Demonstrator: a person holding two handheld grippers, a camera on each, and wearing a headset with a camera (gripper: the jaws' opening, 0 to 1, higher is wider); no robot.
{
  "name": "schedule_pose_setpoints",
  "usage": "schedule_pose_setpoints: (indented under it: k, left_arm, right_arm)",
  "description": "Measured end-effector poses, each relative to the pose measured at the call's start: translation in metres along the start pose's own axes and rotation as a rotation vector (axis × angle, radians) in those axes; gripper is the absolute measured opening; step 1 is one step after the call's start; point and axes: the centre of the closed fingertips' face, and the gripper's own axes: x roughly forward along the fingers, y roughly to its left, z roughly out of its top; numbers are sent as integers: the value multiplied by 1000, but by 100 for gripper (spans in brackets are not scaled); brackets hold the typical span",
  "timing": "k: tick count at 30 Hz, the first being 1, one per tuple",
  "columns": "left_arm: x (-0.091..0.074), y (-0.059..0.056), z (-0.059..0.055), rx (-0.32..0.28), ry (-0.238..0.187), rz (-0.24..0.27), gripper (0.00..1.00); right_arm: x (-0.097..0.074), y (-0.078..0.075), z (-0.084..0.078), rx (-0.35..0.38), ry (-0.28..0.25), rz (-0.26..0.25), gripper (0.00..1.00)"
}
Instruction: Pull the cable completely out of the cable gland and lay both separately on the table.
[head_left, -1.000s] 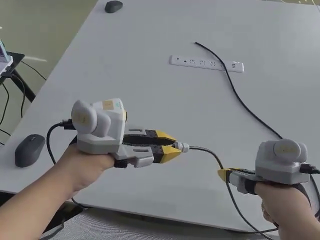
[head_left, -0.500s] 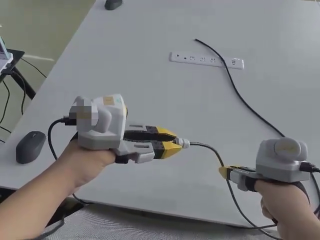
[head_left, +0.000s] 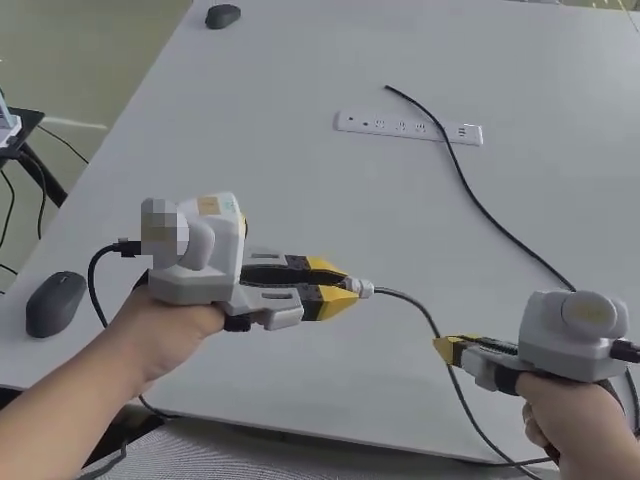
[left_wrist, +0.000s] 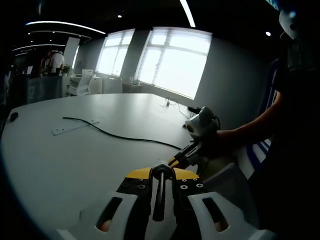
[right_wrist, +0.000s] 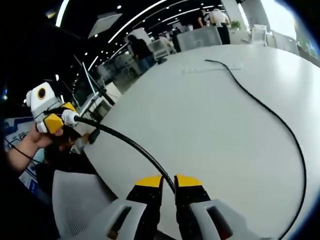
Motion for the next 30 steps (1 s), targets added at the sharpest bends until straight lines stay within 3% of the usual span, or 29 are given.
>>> schedule_pose_setpoints:
  k: [1, 4, 7, 9, 11, 12, 15, 17, 19, 21, 26, 30]
  left_arm:
    - [0, -1, 0, -2, 1, -2, 15]
    - [1, 0, 0, 0, 5, -3, 15]
    - [0, 1, -1, 0, 9, -2, 15]
    - [0, 2, -3, 1, 17, -2, 15]
    - [0, 2, -5, -1, 22, -2, 15]
    - [0, 2, -5, -1, 23, -3, 15]
    - [-1, 1, -5, -3, 26, -7, 15]
    - [-1, 2, -6, -5, 28, -5, 15]
    - [-1, 2, -6, -10, 26, -5, 15]
    - [-1, 2, -5, -11, 24, -6, 15]
    - [0, 1, -4, -15, 22, -9, 15]
    - [0, 0, -5, -18, 23, -11, 15]
  right_arm:
    - [-1, 0, 2, -45, 1, -7, 6]
    - [-4, 7, 8, -68, -9, 8, 11]
    - [-9, 23, 28, -146, -70, 55, 14]
    - [-11, 33, 36, -247, -83, 69, 16]
    - [-14, 46, 45, -422, -91, 70, 18]
    - [-16, 58, 55, -538, -131, 73, 17]
    - [-20, 87, 67, -599, -163, 132, 20]
    - [-21, 105, 73, -716, -176, 165, 23]
    - [-18, 112, 69, -825, -127, 153, 24]
    - [-14, 121, 67, -910, -112, 168, 24]
    - [-3, 121, 59, -974, -65, 161, 18]
    - [2, 120, 56, -977, -51, 158, 10]
